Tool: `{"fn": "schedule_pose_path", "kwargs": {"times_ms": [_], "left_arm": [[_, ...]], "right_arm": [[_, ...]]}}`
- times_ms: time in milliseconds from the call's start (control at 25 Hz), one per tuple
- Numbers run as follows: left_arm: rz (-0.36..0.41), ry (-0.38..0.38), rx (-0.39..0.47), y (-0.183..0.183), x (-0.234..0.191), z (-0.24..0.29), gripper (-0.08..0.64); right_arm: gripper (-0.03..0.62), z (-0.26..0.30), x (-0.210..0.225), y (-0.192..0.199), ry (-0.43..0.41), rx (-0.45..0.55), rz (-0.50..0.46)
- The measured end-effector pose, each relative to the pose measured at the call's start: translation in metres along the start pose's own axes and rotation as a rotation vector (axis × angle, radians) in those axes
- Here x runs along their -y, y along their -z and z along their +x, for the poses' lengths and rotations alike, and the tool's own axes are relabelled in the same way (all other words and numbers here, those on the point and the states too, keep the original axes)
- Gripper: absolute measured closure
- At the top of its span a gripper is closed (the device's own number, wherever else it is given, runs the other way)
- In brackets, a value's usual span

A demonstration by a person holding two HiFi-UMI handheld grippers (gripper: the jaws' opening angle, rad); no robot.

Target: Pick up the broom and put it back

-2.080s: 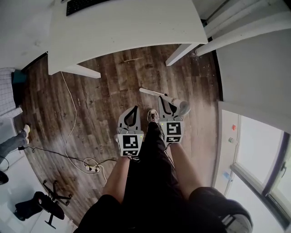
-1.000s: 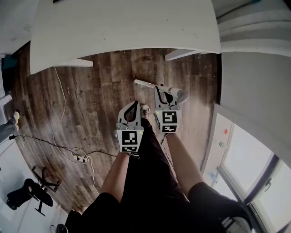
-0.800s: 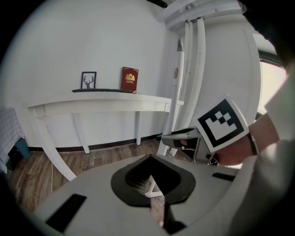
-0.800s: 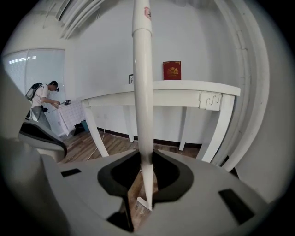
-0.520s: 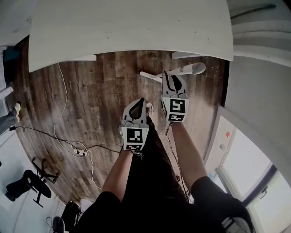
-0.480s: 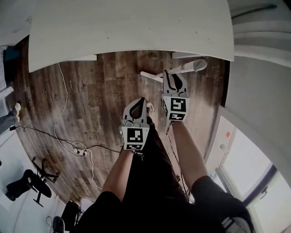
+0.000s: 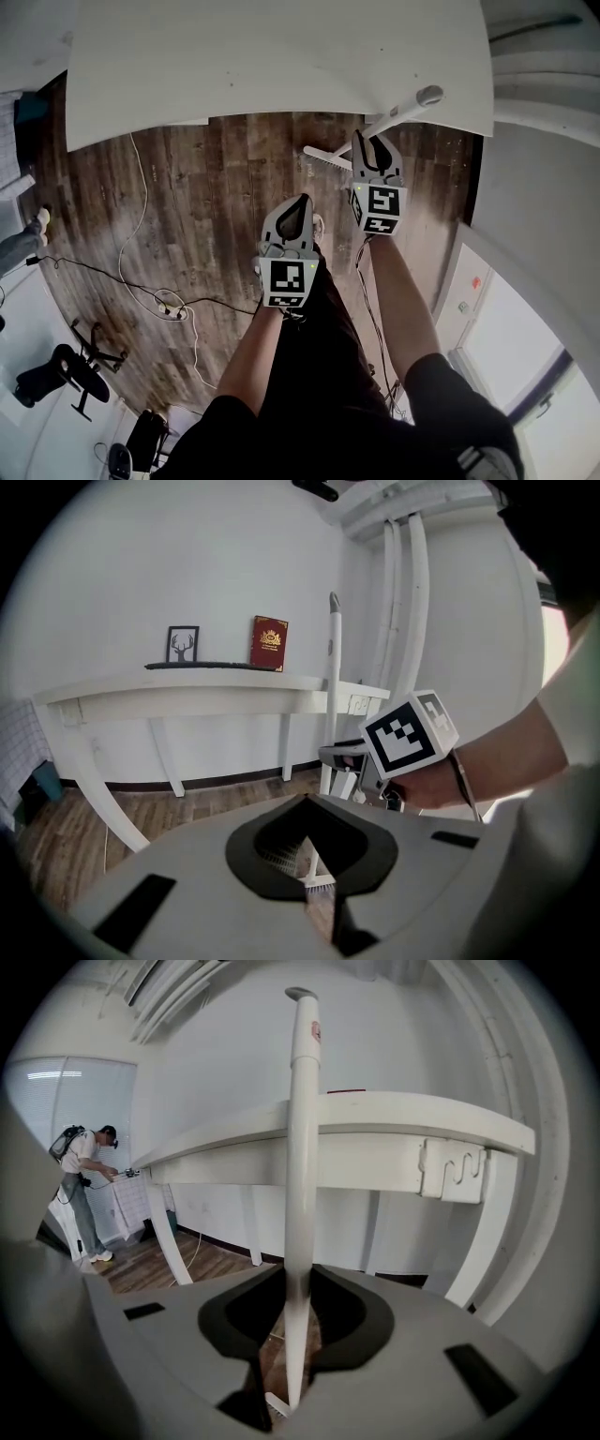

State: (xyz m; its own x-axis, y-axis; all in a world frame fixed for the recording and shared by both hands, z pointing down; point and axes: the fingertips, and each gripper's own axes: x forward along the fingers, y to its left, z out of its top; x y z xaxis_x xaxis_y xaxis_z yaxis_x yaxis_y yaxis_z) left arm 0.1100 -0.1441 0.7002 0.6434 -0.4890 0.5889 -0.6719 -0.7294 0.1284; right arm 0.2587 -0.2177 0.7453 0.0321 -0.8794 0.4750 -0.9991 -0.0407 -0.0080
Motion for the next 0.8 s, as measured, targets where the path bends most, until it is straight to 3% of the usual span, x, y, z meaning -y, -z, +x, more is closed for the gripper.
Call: {"fn": "schedule_pose_path", "kwargs": {"times_ms": [480, 800], "left_arm": [[0.008, 0.007, 0.002, -0.002, 0.006, -0.005, 0.56], [0.023, 0.011, 0.008, -0.002, 0.007, -0.016, 0.56]], "right_arm": [[0.447, 0.0, -0.003, -0.001, -0.024, -0.031, -0.077], [0.42, -0.013, 0.003, 0.006, 0.005, -0.04, -0.06]]}}
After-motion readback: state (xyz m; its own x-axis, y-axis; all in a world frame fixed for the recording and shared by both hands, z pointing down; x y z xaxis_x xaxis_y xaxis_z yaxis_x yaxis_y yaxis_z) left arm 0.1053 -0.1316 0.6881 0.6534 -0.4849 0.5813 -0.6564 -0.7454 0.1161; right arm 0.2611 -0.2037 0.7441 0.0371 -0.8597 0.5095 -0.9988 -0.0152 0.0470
